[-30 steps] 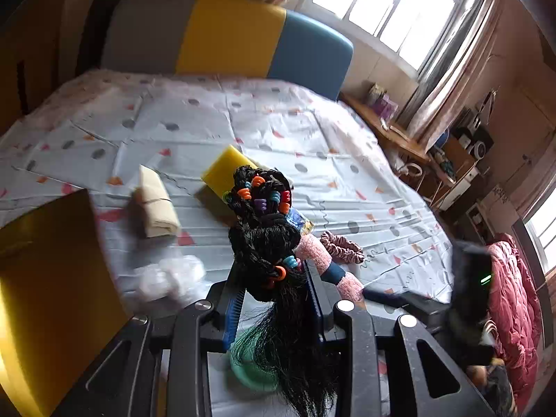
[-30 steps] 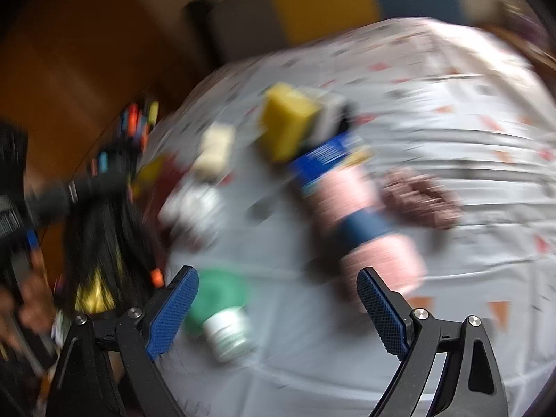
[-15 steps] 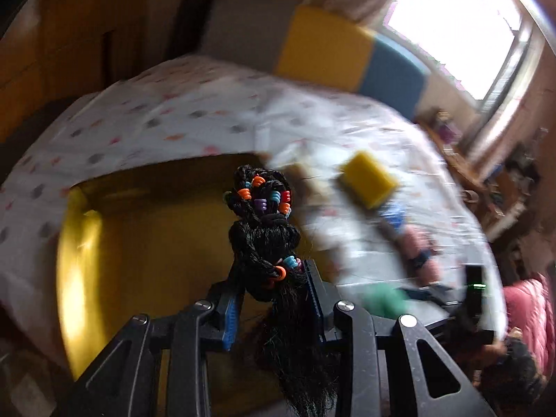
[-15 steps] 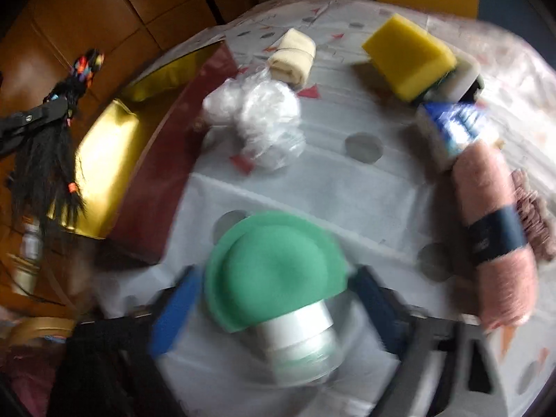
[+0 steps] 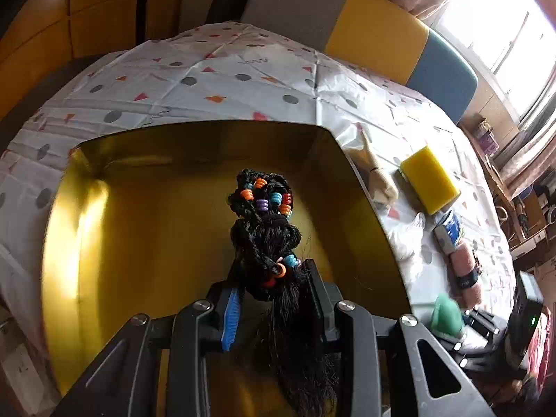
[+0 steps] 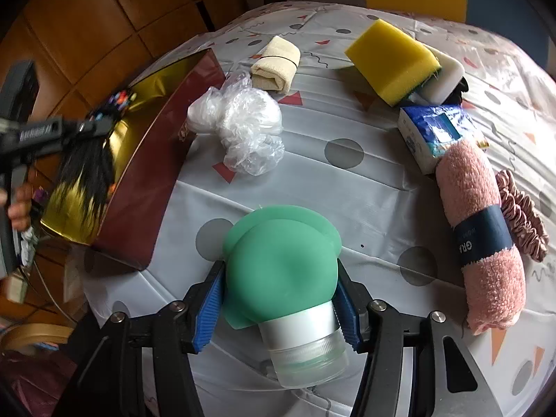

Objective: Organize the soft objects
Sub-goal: 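Lower the hair into the gold tray and open the left tool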

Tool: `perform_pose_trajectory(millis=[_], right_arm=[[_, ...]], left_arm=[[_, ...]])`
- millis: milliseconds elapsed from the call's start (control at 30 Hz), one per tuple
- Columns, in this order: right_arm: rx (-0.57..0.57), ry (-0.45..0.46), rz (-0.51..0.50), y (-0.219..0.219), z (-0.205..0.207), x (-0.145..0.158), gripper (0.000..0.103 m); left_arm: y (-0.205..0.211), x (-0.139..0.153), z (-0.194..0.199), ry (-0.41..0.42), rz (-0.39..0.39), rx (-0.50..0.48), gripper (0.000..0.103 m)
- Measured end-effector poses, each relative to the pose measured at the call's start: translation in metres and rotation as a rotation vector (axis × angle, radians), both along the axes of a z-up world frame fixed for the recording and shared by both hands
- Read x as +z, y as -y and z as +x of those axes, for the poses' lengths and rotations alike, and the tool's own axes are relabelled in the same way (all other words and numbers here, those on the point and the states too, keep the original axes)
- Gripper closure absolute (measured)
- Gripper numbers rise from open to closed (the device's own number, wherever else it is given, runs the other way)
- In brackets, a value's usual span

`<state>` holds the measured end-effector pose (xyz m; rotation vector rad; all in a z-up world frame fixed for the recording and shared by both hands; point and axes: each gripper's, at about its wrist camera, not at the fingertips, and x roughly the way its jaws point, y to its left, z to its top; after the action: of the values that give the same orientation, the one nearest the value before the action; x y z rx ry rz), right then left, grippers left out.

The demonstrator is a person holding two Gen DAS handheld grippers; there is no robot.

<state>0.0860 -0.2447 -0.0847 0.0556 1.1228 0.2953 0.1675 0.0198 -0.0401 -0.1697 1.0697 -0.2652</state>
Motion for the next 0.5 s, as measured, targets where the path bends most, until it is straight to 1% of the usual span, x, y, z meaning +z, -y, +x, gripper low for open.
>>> perform_pose_trajectory(millis=[67,233,333,367,500], right_arm=[[0.015,0.01,-0.03,-0.004,-0.002,-0.001,0.044],[0.023,0.02,-0.065,-0.006,-0.004,-0.002,0.044],[0.037,0.031,-0.096,-0.01,-0.005,-0.002,0.044],[0.036,0.029,-0.093,-0.009,-0.005,-0.001,0.044],[0.032,0.022,-0.076,-0.005,-0.004,-0.001,0.043]], left_arm=[[0.008,-0.001,0.008,-0.001,0.003,-0.002,0.07],[0.023,-0.003,0.033,0.004,0.02,0.014,0.07],[0.031,-0.005,0.046,0.014,0.034,0.016,0.067],[0.034,-0.007,0.049,0.01,0.039,0.009,0.063],[0.04,-0.01,0.053,0.013,0.078,0.004,0.057]])
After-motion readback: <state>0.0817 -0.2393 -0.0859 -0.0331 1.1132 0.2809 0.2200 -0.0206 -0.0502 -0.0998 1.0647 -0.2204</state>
